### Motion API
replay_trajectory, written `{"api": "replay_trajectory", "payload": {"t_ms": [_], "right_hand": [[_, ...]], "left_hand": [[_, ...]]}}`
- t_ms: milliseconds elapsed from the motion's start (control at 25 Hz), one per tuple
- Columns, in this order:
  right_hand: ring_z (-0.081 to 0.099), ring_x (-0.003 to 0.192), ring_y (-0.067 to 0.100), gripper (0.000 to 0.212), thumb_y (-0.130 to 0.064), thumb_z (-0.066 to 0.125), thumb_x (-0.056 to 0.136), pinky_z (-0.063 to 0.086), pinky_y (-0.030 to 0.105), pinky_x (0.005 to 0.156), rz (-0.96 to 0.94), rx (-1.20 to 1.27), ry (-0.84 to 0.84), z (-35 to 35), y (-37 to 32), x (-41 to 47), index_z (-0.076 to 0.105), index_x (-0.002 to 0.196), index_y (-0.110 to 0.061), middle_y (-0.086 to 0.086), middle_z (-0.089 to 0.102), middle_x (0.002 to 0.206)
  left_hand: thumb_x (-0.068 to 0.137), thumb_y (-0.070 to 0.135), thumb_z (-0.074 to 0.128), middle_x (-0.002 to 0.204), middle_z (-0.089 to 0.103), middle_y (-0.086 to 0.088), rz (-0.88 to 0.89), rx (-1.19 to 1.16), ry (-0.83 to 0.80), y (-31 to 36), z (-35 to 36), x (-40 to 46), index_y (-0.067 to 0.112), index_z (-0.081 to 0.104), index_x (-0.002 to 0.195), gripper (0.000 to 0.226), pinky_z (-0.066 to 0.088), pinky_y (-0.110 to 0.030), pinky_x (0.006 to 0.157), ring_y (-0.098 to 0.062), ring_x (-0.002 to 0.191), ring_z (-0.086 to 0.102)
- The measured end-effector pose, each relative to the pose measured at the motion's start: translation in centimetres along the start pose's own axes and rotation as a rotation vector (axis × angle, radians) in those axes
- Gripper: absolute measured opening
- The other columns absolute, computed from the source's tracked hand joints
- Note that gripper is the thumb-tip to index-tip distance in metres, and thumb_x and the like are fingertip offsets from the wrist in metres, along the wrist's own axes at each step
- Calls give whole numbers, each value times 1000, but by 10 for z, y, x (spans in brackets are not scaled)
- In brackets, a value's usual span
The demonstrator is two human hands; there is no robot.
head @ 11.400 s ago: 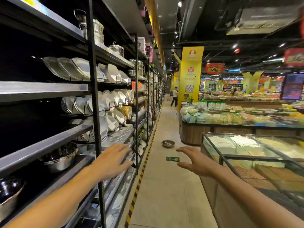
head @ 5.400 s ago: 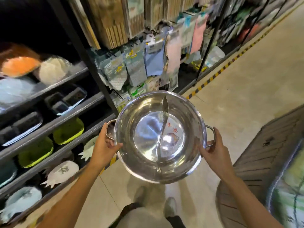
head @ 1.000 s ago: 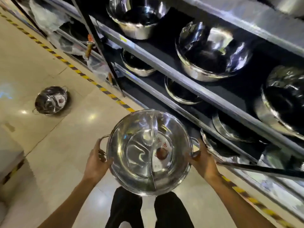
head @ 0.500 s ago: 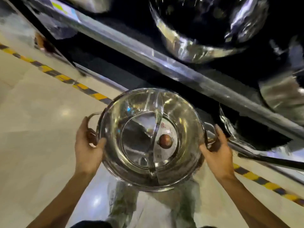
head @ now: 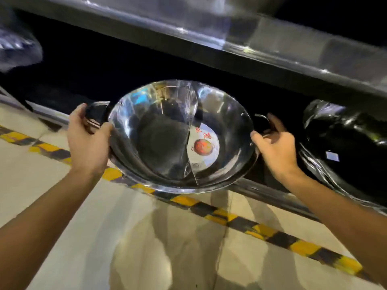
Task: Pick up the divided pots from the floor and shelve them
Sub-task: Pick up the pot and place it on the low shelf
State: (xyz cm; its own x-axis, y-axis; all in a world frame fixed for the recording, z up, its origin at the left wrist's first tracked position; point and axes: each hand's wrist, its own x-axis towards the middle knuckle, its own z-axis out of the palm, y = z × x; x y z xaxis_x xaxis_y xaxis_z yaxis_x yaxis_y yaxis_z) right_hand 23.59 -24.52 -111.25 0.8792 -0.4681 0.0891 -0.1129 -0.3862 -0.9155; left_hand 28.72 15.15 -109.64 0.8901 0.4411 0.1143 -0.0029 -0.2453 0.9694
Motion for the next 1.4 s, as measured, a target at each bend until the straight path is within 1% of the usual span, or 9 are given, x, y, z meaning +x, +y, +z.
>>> {"api": "replay_trajectory", "payload": {"t_ms": [120,240,480,720,920,1080,1160,1240,1400], "right_hand": [[68,82,6,80,-36,76,84,56,28,82,-10,-136,7,-1,-7,15,37,153,-27,-13,70,83],[62,93,17,87,-49,73,84,52,33,85,21,-245,-58,-1,-18,17,29,157,-31,-4,65,97],[50,66,-4,86,-41,74,87,41,18,58,51,-256,-9,-4,-27,5,28,158,-22,-15,54,73],[68,69,-2,111,-42,85,76,59,20,67,-4,-137,-14,-14,-21,-11,16,160,-19,-14,67,81],[57,112,-13,123,-64,87,58,48,11,94,-54,-15,-259,-19,-18,-39,11,153,-47,-30,54,125],[52,126,3,104,-74,77,62,44,29,106,-39,-109,-303,-30,5,-49,22,147,-48,-19,54,137],[54,120,3,101,-73,76,64,47,32,105,-19,-143,-275,-33,9,-46,30,146,-37,-22,56,126],[54,115,0,96,-71,77,64,47,29,102,4,-158,-258,-33,10,-42,34,142,-35,-27,56,118],[57,106,-5,92,-73,77,60,48,21,94,31,-154,-238,-25,15,-34,38,134,-35,-23,61,116]], "left_hand": [[75,32,66,107,65,1,123,100,-89,4,11,10,21,42,141,71,42,-7,86,-2,91,58],[79,18,72,88,63,6,156,245,-234,13,1,19,23,44,138,65,47,-27,90,-3,89,62],[70,2,84,116,65,-5,19,211,-561,23,-7,3,28,43,129,76,56,-49,89,-24,103,68],[81,-4,71,105,58,16,34,136,-436,15,22,-6,25,48,125,58,53,-39,90,-4,89,68],[88,-1,65,98,51,25,15,59,-385,12,47,-19,51,46,98,57,47,-19,76,20,73,62],[85,-2,68,93,54,40,-21,88,-502,1,69,-24,20,31,147,75,49,-11,76,24,78,60],[84,0,71,105,48,42,-38,125,-549,0,77,-27,21,21,153,88,46,-25,96,19,94,59],[84,3,71,136,52,18,-57,146,-567,2,84,-27,21,14,155,93,38,-42,113,-6,127,52],[86,6,70,150,47,-6,-31,210,-549,-3,96,-20,21,14,156,91,33,-49,114,-25,139,42]]}}
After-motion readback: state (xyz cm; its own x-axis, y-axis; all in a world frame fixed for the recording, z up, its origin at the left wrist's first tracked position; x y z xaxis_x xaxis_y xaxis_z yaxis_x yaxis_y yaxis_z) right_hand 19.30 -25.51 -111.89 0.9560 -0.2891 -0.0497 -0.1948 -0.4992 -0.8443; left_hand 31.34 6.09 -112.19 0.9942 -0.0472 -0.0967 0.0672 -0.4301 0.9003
